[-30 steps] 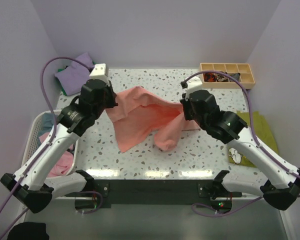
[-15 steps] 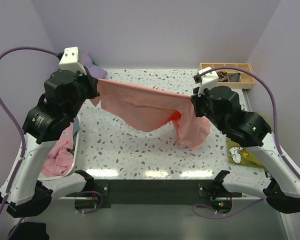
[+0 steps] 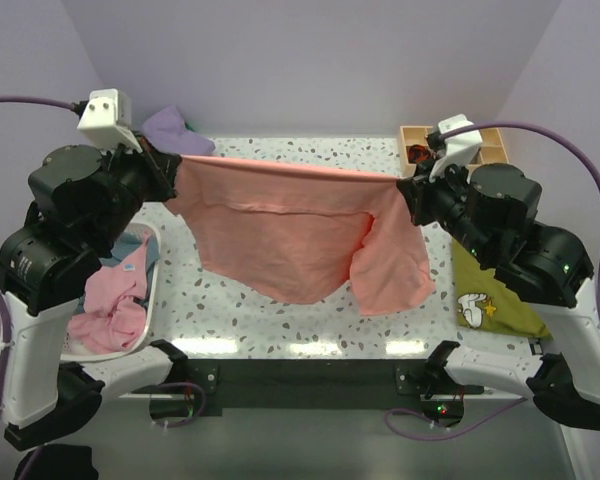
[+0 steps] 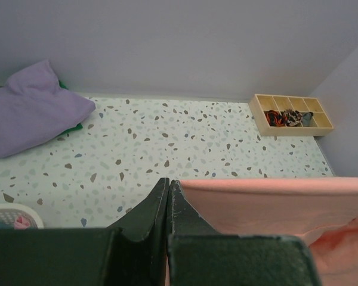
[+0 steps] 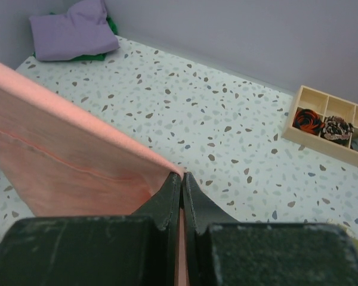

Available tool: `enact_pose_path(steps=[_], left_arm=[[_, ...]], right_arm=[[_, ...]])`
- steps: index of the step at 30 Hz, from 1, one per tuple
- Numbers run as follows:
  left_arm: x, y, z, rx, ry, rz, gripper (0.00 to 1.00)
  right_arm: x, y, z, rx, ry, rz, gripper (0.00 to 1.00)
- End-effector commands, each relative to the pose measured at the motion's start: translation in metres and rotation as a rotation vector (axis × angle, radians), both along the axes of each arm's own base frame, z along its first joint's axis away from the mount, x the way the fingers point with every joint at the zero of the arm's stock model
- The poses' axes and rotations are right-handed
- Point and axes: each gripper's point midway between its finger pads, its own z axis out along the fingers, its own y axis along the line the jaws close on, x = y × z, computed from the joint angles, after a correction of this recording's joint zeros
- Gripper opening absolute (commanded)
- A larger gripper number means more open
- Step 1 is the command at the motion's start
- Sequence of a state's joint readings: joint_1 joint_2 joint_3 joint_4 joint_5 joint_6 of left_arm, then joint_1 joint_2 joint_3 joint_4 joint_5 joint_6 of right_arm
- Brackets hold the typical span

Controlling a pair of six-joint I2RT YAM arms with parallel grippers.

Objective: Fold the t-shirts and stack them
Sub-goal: Flatten out the tshirt

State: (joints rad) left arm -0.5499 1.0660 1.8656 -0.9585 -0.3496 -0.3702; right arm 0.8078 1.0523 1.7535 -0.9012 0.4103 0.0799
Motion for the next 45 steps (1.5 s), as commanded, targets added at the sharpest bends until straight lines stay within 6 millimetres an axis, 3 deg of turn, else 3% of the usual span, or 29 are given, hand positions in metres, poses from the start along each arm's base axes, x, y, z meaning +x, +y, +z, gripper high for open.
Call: enact_pose_path(steps=[1,5,8,12,17,18,19,23,25,28,29,30,32,33,35,38,39,41,42,43,45], left_arm=[[-0.018,0.029,0.039,0.021,-0.085,0.068,0.00],[-0.040,0.028,0.053,0.009,-0.114,-0.006,0.00],[-0.063,0.031,0.064,-0.040,-0.157,-0.055,0.00],[-0.069,0.037,0.065,-0.047,-0.162,-0.041,0.00],[-0.047,0.031,0.047,-0.007,-0.099,-0.007,0.00],[-0.038,0.028,0.036,0.009,-0.069,0.005,0.00],[-0.031,0.029,0.031,0.019,-0.055,0.029,0.00],[0.008,0.014,0.000,0.066,0.016,0.071,0.00],[0.025,0.013,-0.014,0.090,0.046,0.123,0.00],[0.053,0.008,-0.014,0.108,0.024,0.171,0.00],[0.071,0.003,-0.017,0.129,0.032,0.179,0.00],[0.077,0.001,-0.003,0.119,0.004,0.174,0.00],[0.106,-0.007,-0.006,0.145,0.020,0.149,0.00],[0.111,-0.010,0.002,0.135,0.003,0.139,0.00],[0.125,-0.014,-0.001,0.146,0.005,0.136,0.00],[0.126,-0.014,-0.010,0.149,-0.005,0.135,0.00],[0.128,-0.012,-0.030,0.167,0.036,0.148,0.00],[0.117,0.000,-0.035,0.154,0.032,0.194,0.00],[0.115,0.003,-0.055,0.168,0.067,0.207,0.00],[0.110,0.005,-0.056,0.162,0.063,0.204,0.00],[0.088,0.014,-0.045,0.127,0.020,0.205,0.00]], right_arm=[[-0.008,-0.021,0.013,0.000,-0.025,-0.044,0.00],[-0.035,-0.007,0.027,0.066,-0.005,0.114,0.00],[-0.048,-0.003,0.027,0.079,0.019,0.181,0.00],[-0.037,-0.023,0.027,0.074,-0.013,0.056,0.00],[-0.014,-0.025,0.013,0.009,-0.005,-0.044,0.00],[-0.008,-0.026,0.009,-0.009,-0.003,-0.070,0.00],[0.000,-0.030,0.006,-0.037,-0.002,-0.125,0.00],[0.041,-0.015,-0.029,-0.220,0.041,-0.219,0.00],[0.057,-0.010,-0.035,-0.238,0.031,-0.261,0.00],[0.086,-0.002,-0.031,-0.260,-0.014,-0.309,0.00],[0.094,-0.002,-0.027,-0.261,-0.025,-0.319,0.00],[0.109,-0.002,-0.032,-0.276,-0.006,-0.337,0.00],[0.123,-0.005,-0.016,-0.246,-0.028,-0.354,0.00],[0.137,-0.004,-0.024,-0.259,0.000,-0.341,0.00],[0.142,-0.003,-0.019,-0.261,-0.009,-0.339,0.00],[0.143,0.006,-0.031,-0.262,0.004,-0.294,0.00],[0.142,0.008,-0.035,-0.256,0.010,-0.282,0.00],[0.136,0.008,-0.052,-0.254,0.044,-0.264,0.00],[0.133,0.009,-0.058,-0.251,0.056,-0.255,0.00],[0.129,0.007,-0.069,-0.257,0.079,-0.250,0.00],[0.112,0.007,-0.060,-0.199,0.074,-0.206,0.00]])
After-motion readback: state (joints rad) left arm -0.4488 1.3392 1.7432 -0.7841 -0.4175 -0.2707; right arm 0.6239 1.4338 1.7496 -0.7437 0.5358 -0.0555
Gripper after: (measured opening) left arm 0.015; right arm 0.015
